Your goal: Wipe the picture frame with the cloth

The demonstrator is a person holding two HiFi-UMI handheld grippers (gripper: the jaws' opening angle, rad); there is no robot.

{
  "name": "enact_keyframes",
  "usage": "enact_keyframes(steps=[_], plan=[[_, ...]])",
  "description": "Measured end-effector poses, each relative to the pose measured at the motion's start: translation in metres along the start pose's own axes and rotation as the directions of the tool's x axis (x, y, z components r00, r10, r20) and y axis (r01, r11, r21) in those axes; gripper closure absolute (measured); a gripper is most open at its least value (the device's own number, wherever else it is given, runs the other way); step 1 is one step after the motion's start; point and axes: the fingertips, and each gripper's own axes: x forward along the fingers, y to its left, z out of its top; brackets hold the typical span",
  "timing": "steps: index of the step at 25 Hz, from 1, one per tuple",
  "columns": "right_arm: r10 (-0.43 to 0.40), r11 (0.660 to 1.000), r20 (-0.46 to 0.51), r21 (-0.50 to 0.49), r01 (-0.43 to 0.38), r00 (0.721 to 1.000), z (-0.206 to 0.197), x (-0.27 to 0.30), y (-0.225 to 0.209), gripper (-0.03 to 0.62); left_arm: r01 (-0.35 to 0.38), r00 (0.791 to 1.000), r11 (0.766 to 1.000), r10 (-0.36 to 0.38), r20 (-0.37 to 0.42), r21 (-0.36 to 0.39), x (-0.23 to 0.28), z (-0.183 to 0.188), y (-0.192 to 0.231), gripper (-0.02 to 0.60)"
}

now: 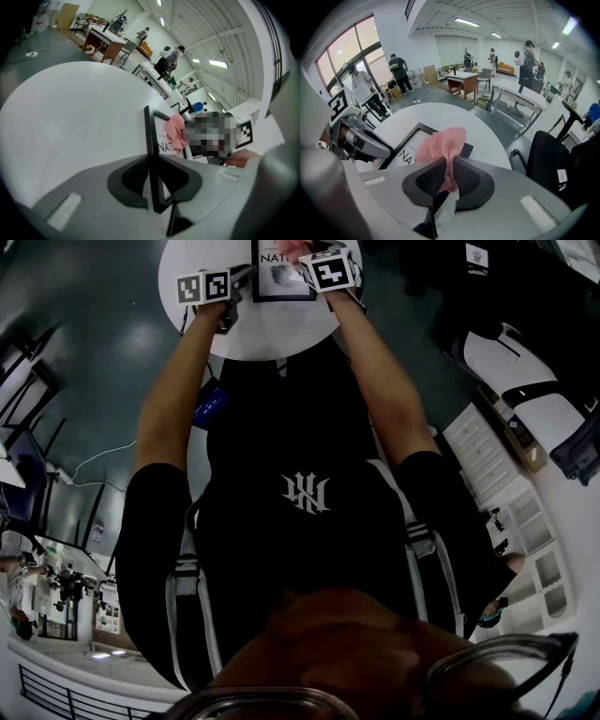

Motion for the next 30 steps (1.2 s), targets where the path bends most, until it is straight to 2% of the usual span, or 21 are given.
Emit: enact_keyframes(steps=[8,11,14,17,19,23,30], plan=[[-0.044,0.998,-0.021,0.042,0.045,0.999,-0.018,-0.010,-0.034,0.546,-0.008,1.000,1.000,0.008,0.002,0.001,-0.001,0.000,-0.001,0.517],[-0.066,0.996,0.005,0.067,0.065,0.998,-0.013,-0.023,-0.042,0.546,-0.009,1.000,1.000,0.009,0.000,0.002,0.000,0.000,-0.001,0.518],[-0.011,0.992,0.097,0.127,-0.002,0.995,0.010,-0.043,-0.022,0.546,-0.010,1.000,1.000,0.010,0.003,0.002,0.000,0.001,-0.001,0.518],[0.104,0.980,0.185,0.146,-0.132,0.977,0.035,-0.052,0.023,0.546,-0.010,1.000,1.000,0.010,0.009,-0.004,-0.001,0.001,-0.002,0.518],[0.170,0.971,0.205,0.134,-0.200,0.964,0.044,-0.046,0.053,0.546,-0.010,1.000,1.000,0.010,0.011,-0.004,-0.001,0.001,-0.002,0.518],[0.234,0.961,0.156,0.113,-0.252,0.960,0.043,-0.013,0.089,0.546,-0.011,1.000,1.000,0.011,0.014,-0.003,-0.003,0.002,-0.002,0.518],[0.199,0.980,0.037,-0.010,-0.199,0.979,0.019,0.023,0.100,0.546,-0.014,1.000,1.000,0.014,0.022,-0.010,-0.003,0.001,-0.001,0.518]])
